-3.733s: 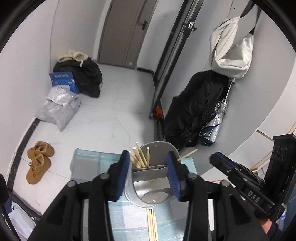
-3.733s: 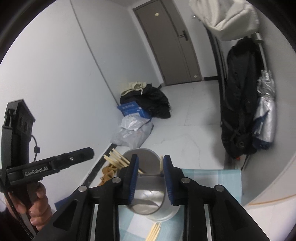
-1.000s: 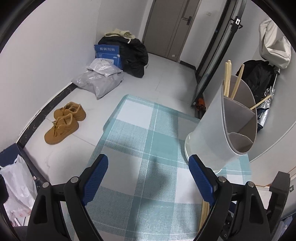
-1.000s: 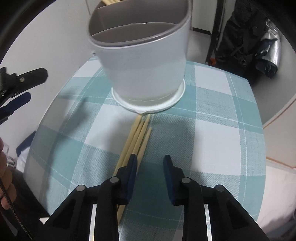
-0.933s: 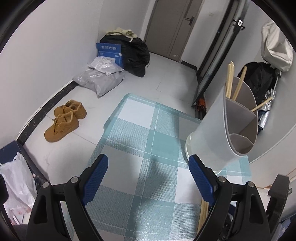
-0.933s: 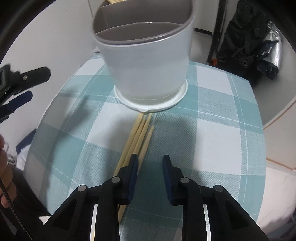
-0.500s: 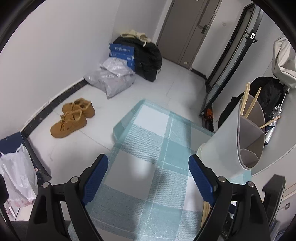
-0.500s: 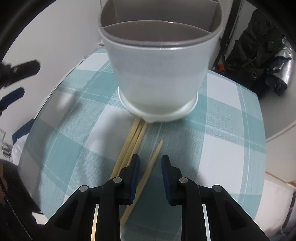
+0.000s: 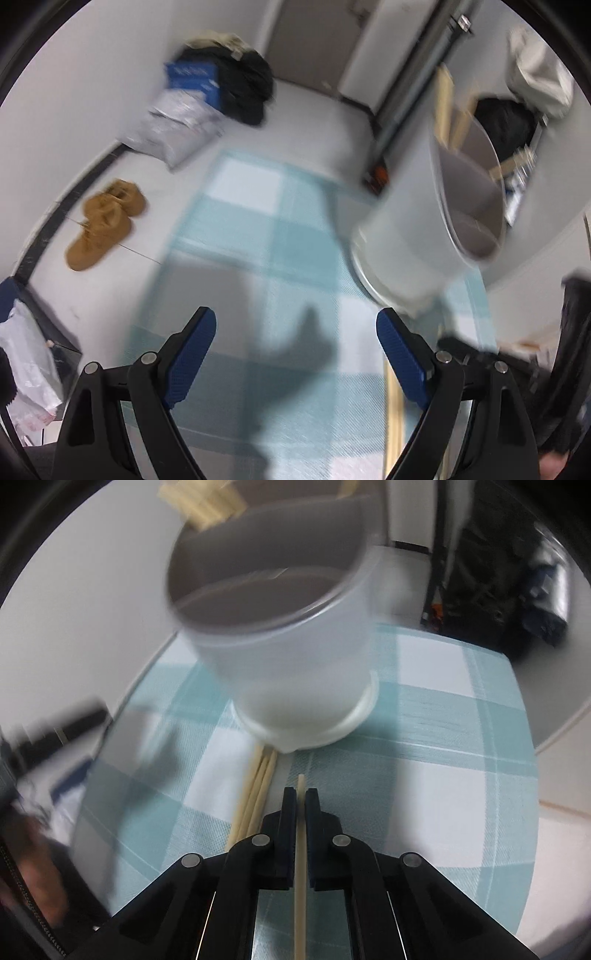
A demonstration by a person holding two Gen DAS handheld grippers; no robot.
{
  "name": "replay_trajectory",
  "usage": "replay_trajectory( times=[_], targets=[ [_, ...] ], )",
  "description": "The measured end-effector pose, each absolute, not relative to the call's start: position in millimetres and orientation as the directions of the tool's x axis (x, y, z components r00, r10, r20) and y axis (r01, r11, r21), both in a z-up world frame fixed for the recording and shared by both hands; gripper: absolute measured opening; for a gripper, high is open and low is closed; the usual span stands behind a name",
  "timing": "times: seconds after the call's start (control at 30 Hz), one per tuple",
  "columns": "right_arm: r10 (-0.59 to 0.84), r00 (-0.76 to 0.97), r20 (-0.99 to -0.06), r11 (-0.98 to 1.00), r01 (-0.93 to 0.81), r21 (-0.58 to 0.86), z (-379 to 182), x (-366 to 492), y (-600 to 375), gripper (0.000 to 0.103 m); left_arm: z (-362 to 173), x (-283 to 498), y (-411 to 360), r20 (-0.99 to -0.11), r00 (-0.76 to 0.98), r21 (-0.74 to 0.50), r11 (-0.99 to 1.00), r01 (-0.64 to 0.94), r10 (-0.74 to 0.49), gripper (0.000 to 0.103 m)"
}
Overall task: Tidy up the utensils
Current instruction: 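Close the right gripper on one chopstick, then grasp a chopstick with the left gripper while the right gripper holds its chopstick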
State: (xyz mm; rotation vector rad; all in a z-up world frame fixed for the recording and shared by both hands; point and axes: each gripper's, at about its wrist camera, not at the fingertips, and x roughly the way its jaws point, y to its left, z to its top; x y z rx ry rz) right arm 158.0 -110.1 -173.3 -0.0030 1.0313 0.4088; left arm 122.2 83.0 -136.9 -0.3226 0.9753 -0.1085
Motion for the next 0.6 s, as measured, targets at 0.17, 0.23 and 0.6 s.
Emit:
replay_trajectory(
  times=[0.17,0.23,0.6],
  targets=[
    [0.508,0.468,-0.723,0.862,-0.273,0.428,-154.5,158.9,-163.3,0.004,-146.8,118.5,49.2,-0.834,0.504,-0.230,0.972,0.052,-0.224,0.085],
    [0.547,0.491,-0.678,0.836,-0.272,0.477,-148.1,154.8,-177.5,0.004,-150.4,116.0,41.0,-0.843,0.491,-0.211,0.975,0.074,-0.219,0.085],
    [0.592,0.631,-0.501,0.760,-0.228,0.609,-134.3,127.1,-222.8,0.004,-162.8,111.2,20.7,-0.880,0.456,-0.076,0.987,0.144,-0.134,0.086]
  ],
)
